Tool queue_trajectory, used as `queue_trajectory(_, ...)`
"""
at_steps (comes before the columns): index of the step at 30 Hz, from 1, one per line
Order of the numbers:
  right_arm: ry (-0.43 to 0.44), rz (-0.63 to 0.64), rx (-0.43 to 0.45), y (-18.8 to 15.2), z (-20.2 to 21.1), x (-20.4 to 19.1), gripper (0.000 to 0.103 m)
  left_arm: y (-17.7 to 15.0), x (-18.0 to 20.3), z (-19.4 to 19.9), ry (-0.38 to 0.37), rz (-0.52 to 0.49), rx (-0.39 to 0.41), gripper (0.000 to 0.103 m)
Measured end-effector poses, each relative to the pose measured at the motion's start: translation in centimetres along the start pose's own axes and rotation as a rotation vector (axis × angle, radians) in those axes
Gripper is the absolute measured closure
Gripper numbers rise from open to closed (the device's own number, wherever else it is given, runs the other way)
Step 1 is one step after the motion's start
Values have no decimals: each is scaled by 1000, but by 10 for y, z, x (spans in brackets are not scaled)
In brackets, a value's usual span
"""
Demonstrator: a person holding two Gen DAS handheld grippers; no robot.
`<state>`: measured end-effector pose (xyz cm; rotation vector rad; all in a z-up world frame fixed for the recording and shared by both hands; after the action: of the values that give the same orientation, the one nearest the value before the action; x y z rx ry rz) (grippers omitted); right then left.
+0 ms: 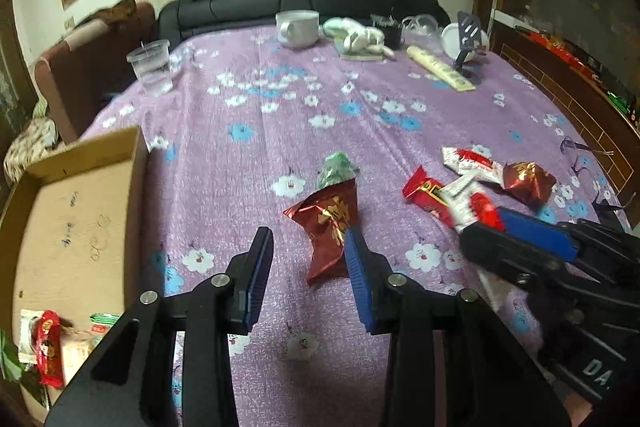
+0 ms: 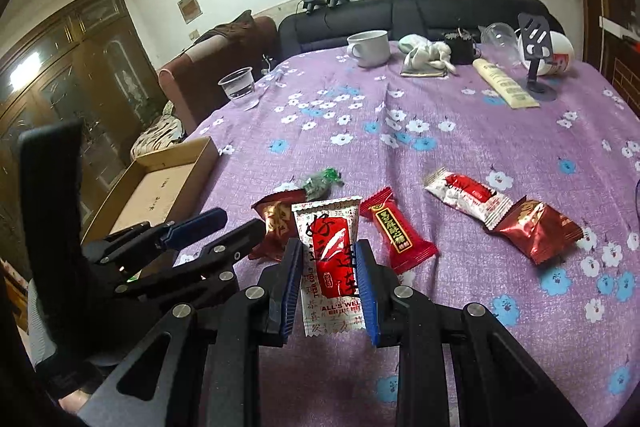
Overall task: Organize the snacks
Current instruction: 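Lift both held packets off the table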
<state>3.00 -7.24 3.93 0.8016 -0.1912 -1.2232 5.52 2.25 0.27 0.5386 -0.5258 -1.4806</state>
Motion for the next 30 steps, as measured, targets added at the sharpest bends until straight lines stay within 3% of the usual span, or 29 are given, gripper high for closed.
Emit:
queue_trajectory(3, -2, -28, 4, 1, 2, 6, 76, 4, 3, -4, -23, 12, -29, 67)
queue_trajectory(6, 2, -40, 5, 1, 3, 9, 76, 10, 11, -11, 37, -28, -55, 43)
queue_trajectory(11, -3, -44, 10, 2, 5, 9, 76, 15, 11, -29, 50, -18, -75, 44)
queue_trajectory(13, 12, -51, 7, 1, 5, 10, 76, 13, 10, -37, 52, -15, -85, 55)
queue_trajectory(14, 14, -53, 6, 2, 5, 10, 76, 12, 9, -38, 49, -12, -77, 55)
queue_trajectory(26, 9, -33, 6, 1, 4, 7, 76, 2, -1, 4, 39, 1, 11, 67)
queue_trajectory(30, 4, -32, 5, 1, 2, 7, 76, 1, -2, -1, 31, 6, -13, 67)
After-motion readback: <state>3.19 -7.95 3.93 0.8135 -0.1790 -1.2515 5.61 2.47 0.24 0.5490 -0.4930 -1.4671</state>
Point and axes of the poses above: each gripper's, at about its wrist camera, not at the fingertips, and z roughly against the way its jaws point, x to its right, y to its top, the point moved 4 cm from there along -z, roughly the way its jaws point, and after that the axes turned 4 degrees about -x, right-handed, at the moved point
